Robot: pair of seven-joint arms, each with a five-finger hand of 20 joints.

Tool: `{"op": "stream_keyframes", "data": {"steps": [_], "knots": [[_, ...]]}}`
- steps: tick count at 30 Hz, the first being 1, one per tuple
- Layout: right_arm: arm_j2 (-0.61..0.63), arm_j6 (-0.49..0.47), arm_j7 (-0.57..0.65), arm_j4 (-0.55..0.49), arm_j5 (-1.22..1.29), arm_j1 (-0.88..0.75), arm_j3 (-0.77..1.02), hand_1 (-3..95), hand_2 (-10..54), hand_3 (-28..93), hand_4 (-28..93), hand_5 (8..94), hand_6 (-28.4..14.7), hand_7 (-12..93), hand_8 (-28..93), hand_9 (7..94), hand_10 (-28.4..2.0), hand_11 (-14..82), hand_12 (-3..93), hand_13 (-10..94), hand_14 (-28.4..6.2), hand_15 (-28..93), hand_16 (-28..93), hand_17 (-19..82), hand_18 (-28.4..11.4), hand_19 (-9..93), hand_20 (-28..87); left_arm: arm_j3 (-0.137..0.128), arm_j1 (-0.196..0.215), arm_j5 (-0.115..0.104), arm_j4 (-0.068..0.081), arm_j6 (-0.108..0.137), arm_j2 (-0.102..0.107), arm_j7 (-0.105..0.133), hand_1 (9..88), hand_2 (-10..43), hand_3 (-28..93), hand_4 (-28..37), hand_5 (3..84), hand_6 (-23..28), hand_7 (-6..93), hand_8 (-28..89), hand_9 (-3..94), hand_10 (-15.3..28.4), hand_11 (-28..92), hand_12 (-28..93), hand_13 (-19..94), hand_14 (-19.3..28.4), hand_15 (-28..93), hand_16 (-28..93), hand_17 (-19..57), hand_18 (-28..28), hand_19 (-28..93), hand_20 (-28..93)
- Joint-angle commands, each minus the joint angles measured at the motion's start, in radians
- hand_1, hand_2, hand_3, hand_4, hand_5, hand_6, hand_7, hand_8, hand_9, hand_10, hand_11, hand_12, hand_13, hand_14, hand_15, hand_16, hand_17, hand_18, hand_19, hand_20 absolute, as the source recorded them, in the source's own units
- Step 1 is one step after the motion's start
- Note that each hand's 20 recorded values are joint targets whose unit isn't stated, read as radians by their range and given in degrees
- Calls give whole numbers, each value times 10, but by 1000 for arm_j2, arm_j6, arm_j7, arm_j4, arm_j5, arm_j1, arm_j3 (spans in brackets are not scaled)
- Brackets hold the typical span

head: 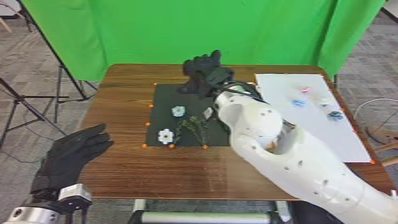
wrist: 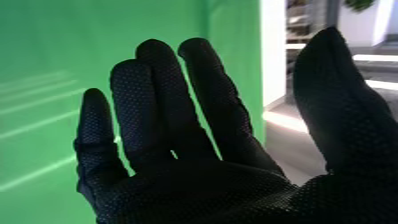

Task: Arrange flowers

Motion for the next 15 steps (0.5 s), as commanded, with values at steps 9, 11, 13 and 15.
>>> {"op": "stream_keyframes", "data": {"steps": [9, 11, 13, 15], "knots": [[371, -127, 237, -20, 180, -560, 563, 246, -22, 833, -282, 523, -81, 182, -119, 483, -236, 504, 224, 350, -250, 830, 166, 86, -284, 692, 382, 19, 41, -19, -10, 28, 18, 31, 263, 70, 815, -143, 451, 141, 126, -79, 388, 223, 345, 94, 290, 284, 571, -120, -94, 222, 583, 143], [363, -143, 271, -2, 195, -568, 597, 255, -17, 826, -273, 525, -89, 171, -114, 499, -246, 502, 224, 385, -252, 829, 168, 158, -284, 729, 391, 21, 46, -21, -10, 31, 17, 40, 263, 70, 816, -144, 450, 141, 128, -80, 387, 222, 346, 94, 290, 284, 571, -120, -94, 221, 583, 144], [372, -130, 277, 14, 192, -574, 613, 261, -14, 821, -267, 530, -93, 167, -110, 507, -249, 502, 225, 397, -256, 829, 170, 182, -284, 745, 390, 23, 43, -17, -9, 29, 14, 39, 263, 70, 816, -144, 449, 140, 129, -80, 387, 222, 347, 93, 290, 284, 572, -120, -94, 221, 583, 144], [376, -124, 280, 19, 180, -585, 635, 267, -12, 816, -261, 532, -95, 165, -108, 510, -251, 501, 225, 399, -256, 828, 172, 185, -284, 750, 381, 30, 38, -22, -7, 31, 26, 48, 263, 69, 817, -145, 449, 140, 130, -81, 387, 223, 347, 93, 289, 284, 572, -120, -94, 221, 583, 144]]}}
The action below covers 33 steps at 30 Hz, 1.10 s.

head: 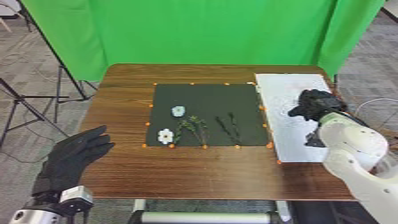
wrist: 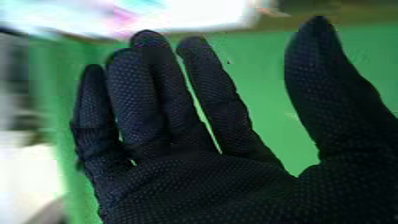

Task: Arrange flowers

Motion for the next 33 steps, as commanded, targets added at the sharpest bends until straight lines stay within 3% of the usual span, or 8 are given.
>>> {"op": "stream_keyframes", "data": {"steps": [1, 4, 8, 12, 24, 25, 32, 33], "knots": [[13, 11, 77, 66, 29, -55, 72, 267, -12, 816, -259, 532, -95, 165, -107, 510, -250, 502, 225, 399, -256, 828, 172, 184, -284, 751, 378, 18, 19, -8, -2, 12, 9, 23, 263, 69, 817, -146, 449, 140, 130, -81, 387, 223, 348, 93, 289, 284, 573, -120, -94, 221, 582, 144], [23, 13, 77, 85, 19, -43, 74, 267, -13, 815, -258, 532, -95, 163, -108, 510, -250, 502, 226, 399, -255, 828, 174, 179, -284, 748, 368, 25, 11, -4, 1, 8, 8, 23, 263, 69, 817, -147, 449, 140, 131, -81, 387, 223, 348, 92, 289, 284, 572, -121, -94, 221, 582, 144], [27, 55, 86, 105, 0, -24, 69, 266, -15, 818, -257, 520, -93, 159, -108, 508, -250, 503, 226, 402, -253, 828, 174, 174, -284, 747, 361, 35, 23, -17, 3, 20, 24, 50, 264, 69, 817, -148, 449, 139, 132, -82, 387, 223, 349, 92, 288, 284, 573, -121, -94, 221, 582, 145], [41, 90, 96, 108, -20, -28, 80, 267, -16, 819, -258, 512, -88, 161, -108, 508, -249, 507, 227, 410, -250, 832, 175, 172, -284, 748, 355, 31, 19, -8, 4, 12, 14, 36, 263, 69, 818, -147, 448, 139, 132, -82, 387, 222, 349, 91, 288, 284, 573, -121, -94, 220, 582, 145], [-9, 9, 177, 249, 26, 115, 8, 269, -26, 804, -261, 473, -67, 141, -106, 553, -238, 499, 226, 477, -231, 822, 197, 221, -284, 777, 343, 57, -1, -20, 14, 13, 32, 51, 264, 68, 818, -147, 449, 140, 131, -82, 386, 222, 350, 90, 288, 284, 573, -121, -94, 220, 581, 146], [-15, 2, 174, 258, 19, 120, 5, 270, -26, 803, -261, 472, -66, 140, -106, 554, -238, 498, 227, 477, -231, 822, 199, 221, -284, 779, 342, 60, 4, -28, 15, 20, 42, 64, 263, 69, 817, -147, 449, 140, 131, -82, 386, 222, 350, 90, 288, 284, 573, -121, -94, 220, 581, 146], [-42, -17, 170, 302, 2, 167, -54, 271, -26, 800, -262, 473, -56, 142, -106, 554, -236, 497, 231, 476, -226, 817, 210, 207, -284, 777, 330, 64, -6, -14, 17, 9, 15, 46, 264, 69, 817, -147, 449, 139, 133, -82, 387, 223, 350, 90, 288, 284, 574, -121, -94, 220, 581, 147], [-48, -23, 168, 306, 0, 175, -59, 272, -26, 801, -263, 474, -53, 145, -107, 554, -235, 496, 230, 476, -226, 816, 211, 206, -284, 777, 329, 68, -6, -22, 17, 15, 25, 54, 264, 69, 817, -147, 449, 139, 132, -83, 387, 223, 350, 90, 288, 284, 574, -121, -94, 220, 581, 147]]}}
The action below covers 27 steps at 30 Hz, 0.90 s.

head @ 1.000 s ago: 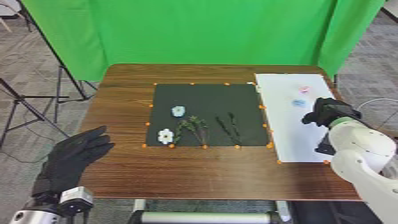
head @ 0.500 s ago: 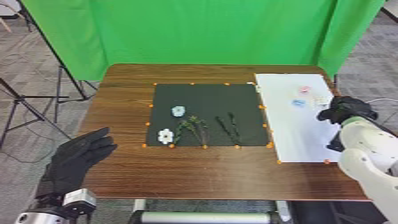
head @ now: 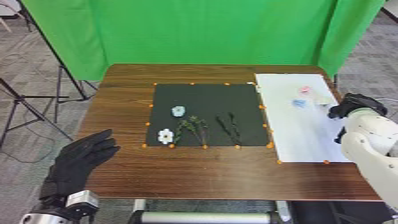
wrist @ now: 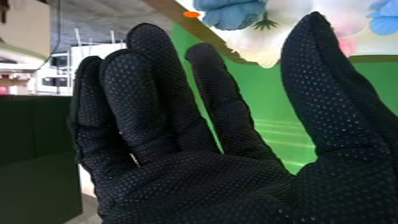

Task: Arrange flowers

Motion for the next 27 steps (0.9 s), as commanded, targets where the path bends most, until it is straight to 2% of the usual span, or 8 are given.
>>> {"op": "stream_keyframes", "data": {"steps": [1, 8, 12, 19, 21, 23, 26, 27], "knots": [[-36, -14, 8, 34, -20, 51, -67, 272, -26, 801, -263, 477, -52, 146, -108, 555, -235, 497, 230, 476, -225, 816, 212, 204, -284, 776, 328, 10, 1, -13, 3, 10, 2, 11, 264, 69, 817, -147, 449, 139, 132, -83, 387, 222, 350, 90, 288, 284, 574, -121, -94, 220, 581, 147], [-27, -23, 16, 34, -24, 40, -60, 274, -25, 801, -265, 484, -47, 150, -114, 557, -232, 495, 231, 475, -225, 813, 214, 195, -284, 772, 329, 2, -17, 10, 1, -7, -15, -15, 264, 69, 816, -146, 448, 138, 133, -82, 386, 222, 349, 90, 288, 284, 574, -121, -94, 220, 581, 147], [-18, -17, 27, 41, -32, 44, -54, 274, -24, 801, -266, 487, -49, 148, -113, 558, -233, 493, 231, 475, -226, 811, 214, 193, -284, 770, 331, -1, -4, -1, -1, 0, -2, -5, 263, 69, 816, -146, 448, 138, 133, -83, 386, 223, 349, 90, 288, 284, 574, -121, -94, 220, 581, 147], [-14, -25, 39, 56, -31, 45, -43, 274, -24, 801, -265, 488, -49, 146, -112, 559, -233, 492, 232, 476, -226, 811, 213, 192, -284, 768, 333, 4, -11, -2, 2, -2, 1, -4, 263, 68, 818, -146, 448, 138, 134, -83, 386, 222, 349, 91, 288, 284, 574, -122, -94, 220, 580, 148], [-13, -25, 37, 50, -24, 35, -41, 274, -24, 801, -265, 489, -48, 145, -112, 560, -233, 492, 232, 476, -226, 811, 213, 192, -284, 767, 335, 5, -15, 2, 2, -2, -7, -11, 263, 68, 818, -146, 448, 138, 133, -83, 386, 222, 350, 91, 288, 284, 574, -122, -94, 220, 580, 148], [-18, -32, 33, 47, -29, 29, -41, 275, -23, 800, -266, 493, -45, 149, -111, 564, -231, 491, 232, 477, -225, 811, 213, 192, -284, 767, 336, 7, -10, -9, 4, 4, 5, -3, 263, 69, 818, -147, 448, 139, 134, -83, 387, 222, 349, 91, 288, 284, 574, -121, -94, 220, 580, 148], [-25, -30, 30, 52, -31, 34, -51, 279, -22, 798, -265, 520, -36, 156, -116, 576, -226, 485, 229, 481, -221, 807, 213, 191, -284, 764, 337, 4, -11, -2, 2, -1, -4, -8, 262, 68, 819, -146, 448, 139, 133, -83, 387, 221, 350, 90, 287, 284, 574, -122, -94, 220, 580, 148], [-21, -28, 32, 46, -32, 22, -47, 281, -22, 800, -264, 528, -34, 157, -118, 578, -225, 482, 229, 483, -220, 806, 213, 191, -284, 763, 338, 4, -20, 6, 4, -9, -11, -22, 262, 68, 819, -146, 448, 139, 133, -83, 386, 222, 350, 90, 287, 284, 574, -122, -94, 220, 580, 148]]}}
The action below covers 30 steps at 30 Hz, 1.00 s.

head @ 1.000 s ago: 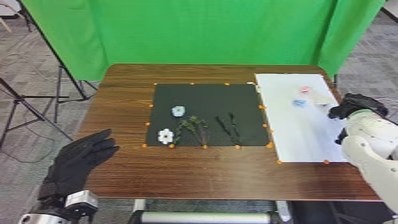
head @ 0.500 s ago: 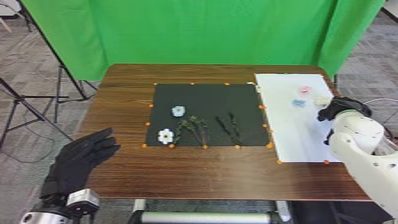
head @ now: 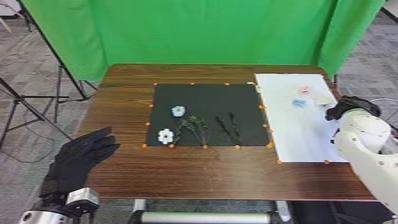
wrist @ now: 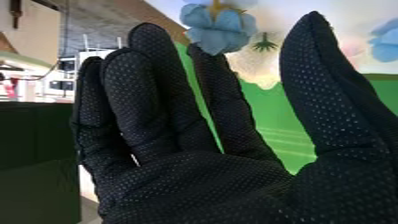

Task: Arrange flowers

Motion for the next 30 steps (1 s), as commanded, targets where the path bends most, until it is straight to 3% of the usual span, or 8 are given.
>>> {"op": "stream_keyframes", "data": {"steps": [1, 4, 5, 16, 17, 21, 28, 30], "knots": [[2, -9, 1, 0, -20, -17, -5, 282, -21, 800, -264, 532, -33, 157, -118, 581, -224, 480, 229, 485, -218, 805, 213, 191, -284, 762, 339, 3, 2, -2, 2, 0, -1, -8, 263, 68, 819, -146, 448, 139, 132, -83, 386, 222, 350, 90, 287, 284, 574, -122, -94, 220, 580, 148], [-1, -17, -1, 2, -23, -15, -8, 290, -20, 800, -266, 549, -28, 160, -120, 590, -219, 472, 229, 496, -210, 801, 216, 188, -284, 760, 341, 1, -1, 7, 2, -7, -11, -17, 263, 68, 819, -148, 448, 139, 133, -83, 386, 221, 350, 90, 287, 284, 574, -121, -94, 220, 580, 148], [-2, -15, 0, 4, -24, -16, -10, 290, -20, 800, -266, 554, -26, 161, -121, 592, -218, 470, 230, 497, -210, 800, 218, 187, -284, 759, 342, 3, 2, -5, 2, 1, 3, -6, 263, 68, 819, -148, 448, 138, 133, -83, 386, 221, 350, 90, 287, 284, 574, -121, -94, 220, 580, 148], [3, -41, 25, -2, -12, -45, 17, 289, -28, 809, -265, 535, -47, 156, -120, 584, -222, 463, 234, 489, -212, 797, 230, 179, -284, 753, 350, -3, -1, 16, 2, -17, -26, -32, 262, 68, 820, -146, 447, 138, 134, -83, 386, 221, 350, 90, 287, 284, 574, -121, -94, 220, 579, 149], [3, -39, 24, -1, -14, -44, 17, 288, -28, 809, -266, 531, -50, 154, -119, 582, -222, 463, 234, 488, -213, 797, 230, 179, -284, 752, 350, 2, 4, 1, 2, -6, -5, -14, 262, 68, 820, -146, 448, 138, 133, -84, 386, 221, 350, 90, 287, 284, 574, -121, -94, 220, 579, 149], [8, -40, 22, -5, -15, -49, 20, 286, -31, 811, -267, 512, -64, 144, -113, 564, -227, 466, 234, 484, -216, 799, 228, 178, -284, 750, 353, -1, -3, 15, 2, -15, -23, -31, 262, 67, 820, -147, 447, 138, 134, -83, 386, 221, 351, 90, 287, 284, 574, -121, -94, 220, 580, 150], [1, -16, 20, -12, -9, -71, 24, 290, -32, 810, -268, 522, -67, 145, -109, 564, -229, 445, 221, 482, -216, 802, 220, 179, -284, 747, 355, 2, -1, 9, 2, -11, -17, -28, 262, 68, 820, -148, 447, 138, 134, -84, 386, 221, 351, 90, 288, 284, 573, -121, -93, 219, 580, 150], [-2, -1, 10, -7, -22, -71, 20, 320, -29, 816, -272, 558, -57, 159, -116, 610, -206, 422, 208, 510, -197, 784, 212, 183, -284, 747, 353, 2, 1, 4, 2, -8, -10, -21, 262, 68, 820, -148, 447, 138, 134, -84, 386, 221, 351, 90, 287, 284, 573, -121, -93, 219, 580, 150]]}}
